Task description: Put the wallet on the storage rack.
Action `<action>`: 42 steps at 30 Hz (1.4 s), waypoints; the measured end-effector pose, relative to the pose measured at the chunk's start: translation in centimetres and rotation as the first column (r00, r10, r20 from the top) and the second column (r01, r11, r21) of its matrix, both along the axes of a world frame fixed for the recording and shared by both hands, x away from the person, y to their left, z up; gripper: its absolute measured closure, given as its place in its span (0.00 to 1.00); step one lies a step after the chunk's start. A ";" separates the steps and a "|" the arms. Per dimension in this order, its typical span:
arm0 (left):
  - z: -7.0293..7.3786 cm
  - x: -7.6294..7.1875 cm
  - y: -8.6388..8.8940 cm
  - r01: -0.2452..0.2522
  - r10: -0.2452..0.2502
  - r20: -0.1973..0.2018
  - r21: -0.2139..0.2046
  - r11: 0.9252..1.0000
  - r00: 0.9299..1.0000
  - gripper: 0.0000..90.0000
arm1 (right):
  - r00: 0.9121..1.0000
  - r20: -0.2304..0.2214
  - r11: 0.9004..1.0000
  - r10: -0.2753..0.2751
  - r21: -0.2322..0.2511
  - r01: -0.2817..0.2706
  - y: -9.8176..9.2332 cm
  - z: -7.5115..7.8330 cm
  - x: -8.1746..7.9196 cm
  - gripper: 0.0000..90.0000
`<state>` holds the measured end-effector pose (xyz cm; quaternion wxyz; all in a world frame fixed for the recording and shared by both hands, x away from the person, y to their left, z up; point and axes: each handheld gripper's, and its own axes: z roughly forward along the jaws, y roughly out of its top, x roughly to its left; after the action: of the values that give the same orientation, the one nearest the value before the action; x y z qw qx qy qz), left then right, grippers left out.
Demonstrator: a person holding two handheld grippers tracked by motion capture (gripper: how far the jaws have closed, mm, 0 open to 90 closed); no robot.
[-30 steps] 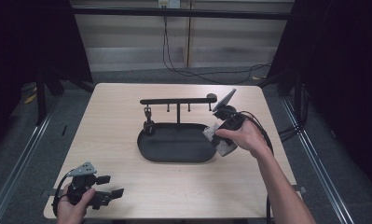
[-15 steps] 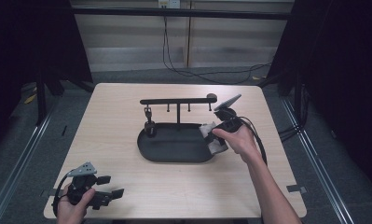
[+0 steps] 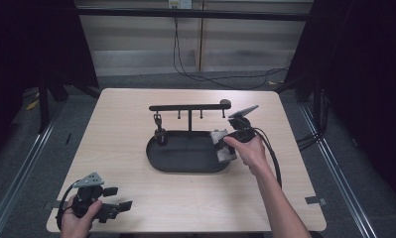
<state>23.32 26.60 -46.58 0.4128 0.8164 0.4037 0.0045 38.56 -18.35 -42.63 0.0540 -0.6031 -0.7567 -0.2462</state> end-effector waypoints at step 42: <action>-0.1 0.0 0.0 0.004 -0.004 -0.004 0.006 1.000 1.000 0.19 | 1.000 0.002 0.999 -0.022 -0.025 0.022 1.9 -4.6 1.4 0.34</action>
<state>23.37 26.62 -46.66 0.4096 0.8184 0.4031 0.0032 39.91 -16.44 -47.27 0.0429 -0.6119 -0.7531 -0.2378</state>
